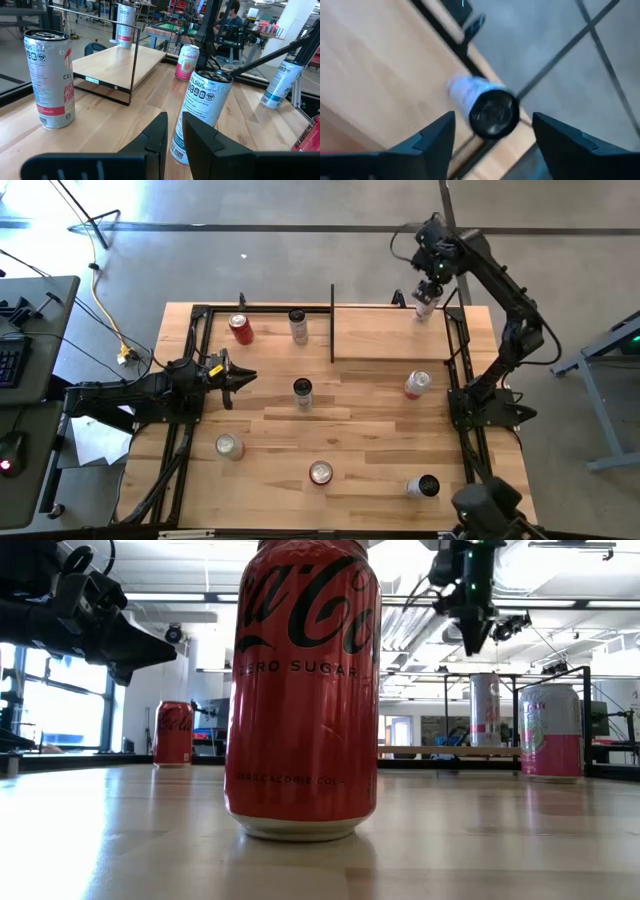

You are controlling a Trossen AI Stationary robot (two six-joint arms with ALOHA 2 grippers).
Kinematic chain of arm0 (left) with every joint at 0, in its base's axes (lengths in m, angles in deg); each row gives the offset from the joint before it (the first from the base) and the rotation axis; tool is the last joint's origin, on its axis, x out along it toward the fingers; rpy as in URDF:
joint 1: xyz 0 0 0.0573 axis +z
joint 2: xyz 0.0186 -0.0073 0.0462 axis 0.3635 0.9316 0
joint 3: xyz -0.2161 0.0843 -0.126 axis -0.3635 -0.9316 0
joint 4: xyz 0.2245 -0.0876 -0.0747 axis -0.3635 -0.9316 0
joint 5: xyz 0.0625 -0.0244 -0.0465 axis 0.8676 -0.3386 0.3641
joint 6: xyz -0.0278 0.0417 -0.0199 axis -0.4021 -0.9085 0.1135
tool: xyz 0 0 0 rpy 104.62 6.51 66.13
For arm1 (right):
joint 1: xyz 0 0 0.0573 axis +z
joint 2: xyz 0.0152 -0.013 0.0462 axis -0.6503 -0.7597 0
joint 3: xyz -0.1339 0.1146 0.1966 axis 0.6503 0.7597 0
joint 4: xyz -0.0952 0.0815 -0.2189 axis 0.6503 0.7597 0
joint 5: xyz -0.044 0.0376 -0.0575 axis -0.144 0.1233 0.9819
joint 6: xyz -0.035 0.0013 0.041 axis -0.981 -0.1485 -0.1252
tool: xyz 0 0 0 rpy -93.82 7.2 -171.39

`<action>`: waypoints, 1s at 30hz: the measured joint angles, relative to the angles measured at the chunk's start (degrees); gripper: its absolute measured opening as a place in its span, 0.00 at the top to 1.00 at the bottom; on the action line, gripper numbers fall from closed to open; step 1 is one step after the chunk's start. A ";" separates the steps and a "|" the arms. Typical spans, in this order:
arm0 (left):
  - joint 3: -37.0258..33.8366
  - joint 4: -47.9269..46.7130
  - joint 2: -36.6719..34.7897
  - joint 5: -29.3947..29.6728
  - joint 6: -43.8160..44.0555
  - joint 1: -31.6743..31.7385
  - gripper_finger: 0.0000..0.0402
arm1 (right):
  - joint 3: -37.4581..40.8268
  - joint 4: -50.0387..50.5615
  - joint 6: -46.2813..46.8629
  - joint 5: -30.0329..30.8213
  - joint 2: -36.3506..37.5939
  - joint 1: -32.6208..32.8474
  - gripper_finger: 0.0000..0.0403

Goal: Place canned beverage on shelf
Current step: Put the bottom white and pink soda can on the shelf

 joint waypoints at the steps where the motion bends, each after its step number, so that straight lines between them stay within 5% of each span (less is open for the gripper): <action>1: 0.00 0.00 0.00 -0.01 0.01 -0.01 0.88 | -0.60 -0.66 0.64 -1.37 0.00 -0.47 0.46; 10: 0.00 -0.01 -0.01 0.01 -0.33 -0.01 0.88 | -0.03 -3.96 -1.41 -2.09 -4.51 -4.60 0.97; 16: 0.00 -0.04 -0.02 0.01 -0.33 0.01 0.88 | -5.39 -3.22 -2.61 -5.59 -11.17 -4.50 0.93; 22: 0.00 -0.18 -0.02 0.01 0.13 -0.01 0.88 | -12.75 2.00 -5.17 -7.87 -17.08 -3.54 0.99; 30: 0.00 -0.31 -0.02 0.01 0.11 -0.01 0.88 | -12.91 5.95 -9.25 -10.03 -18.31 -2.97 1.00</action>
